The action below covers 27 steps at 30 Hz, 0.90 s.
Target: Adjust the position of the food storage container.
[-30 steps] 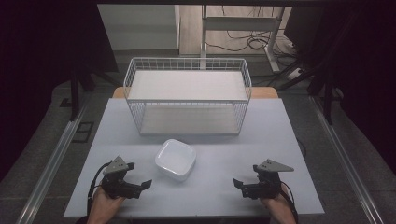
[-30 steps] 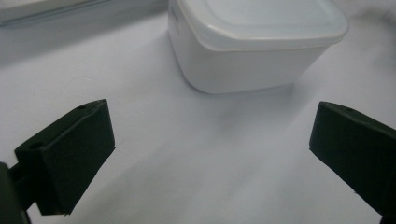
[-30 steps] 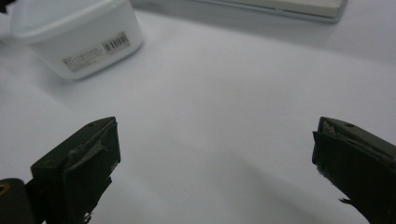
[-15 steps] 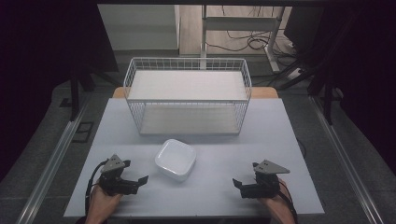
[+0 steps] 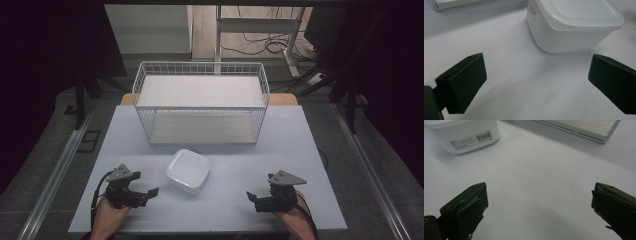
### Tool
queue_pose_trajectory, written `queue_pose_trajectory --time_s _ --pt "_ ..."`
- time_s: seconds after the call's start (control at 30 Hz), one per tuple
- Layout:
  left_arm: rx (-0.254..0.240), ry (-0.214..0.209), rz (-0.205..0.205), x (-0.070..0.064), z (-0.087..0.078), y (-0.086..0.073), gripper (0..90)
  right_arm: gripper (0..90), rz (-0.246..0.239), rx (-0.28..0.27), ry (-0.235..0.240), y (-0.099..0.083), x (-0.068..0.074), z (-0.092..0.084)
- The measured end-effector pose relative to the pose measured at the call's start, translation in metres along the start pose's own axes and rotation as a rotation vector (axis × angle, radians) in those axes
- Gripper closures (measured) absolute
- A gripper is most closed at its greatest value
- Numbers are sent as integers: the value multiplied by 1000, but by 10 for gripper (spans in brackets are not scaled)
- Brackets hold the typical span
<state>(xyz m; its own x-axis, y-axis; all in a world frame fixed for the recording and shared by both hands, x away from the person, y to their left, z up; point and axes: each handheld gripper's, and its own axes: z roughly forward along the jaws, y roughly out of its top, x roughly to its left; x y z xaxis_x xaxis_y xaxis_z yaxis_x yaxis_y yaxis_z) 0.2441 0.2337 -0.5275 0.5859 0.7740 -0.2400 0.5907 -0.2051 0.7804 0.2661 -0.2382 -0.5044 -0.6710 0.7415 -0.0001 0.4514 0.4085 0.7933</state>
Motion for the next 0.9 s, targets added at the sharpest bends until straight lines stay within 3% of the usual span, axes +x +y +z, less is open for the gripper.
queue_pose_trajectory --time_s 0.2,0.37,0.5,0.63,0.7,0.9 --pt "2 12 10 -2 0 5 44 0 -6 8 24 6 3 1" --pt "6 18 10 1 0 9 94 0 8 -9 74 15 10 4" --pt "4 25 9 2 -1 10 126 5 2 -15 70 19 12 7" --pt "-9 1 -6 6 -2 14 206 59 16 -24 70 26 13 8" --pt "-17 -11 -12 9 1 17 264 92 49 -21 79 28 13 11" --pt "-22 -9 -19 14 7 22 392 198 48 -5 76 34 14 15"
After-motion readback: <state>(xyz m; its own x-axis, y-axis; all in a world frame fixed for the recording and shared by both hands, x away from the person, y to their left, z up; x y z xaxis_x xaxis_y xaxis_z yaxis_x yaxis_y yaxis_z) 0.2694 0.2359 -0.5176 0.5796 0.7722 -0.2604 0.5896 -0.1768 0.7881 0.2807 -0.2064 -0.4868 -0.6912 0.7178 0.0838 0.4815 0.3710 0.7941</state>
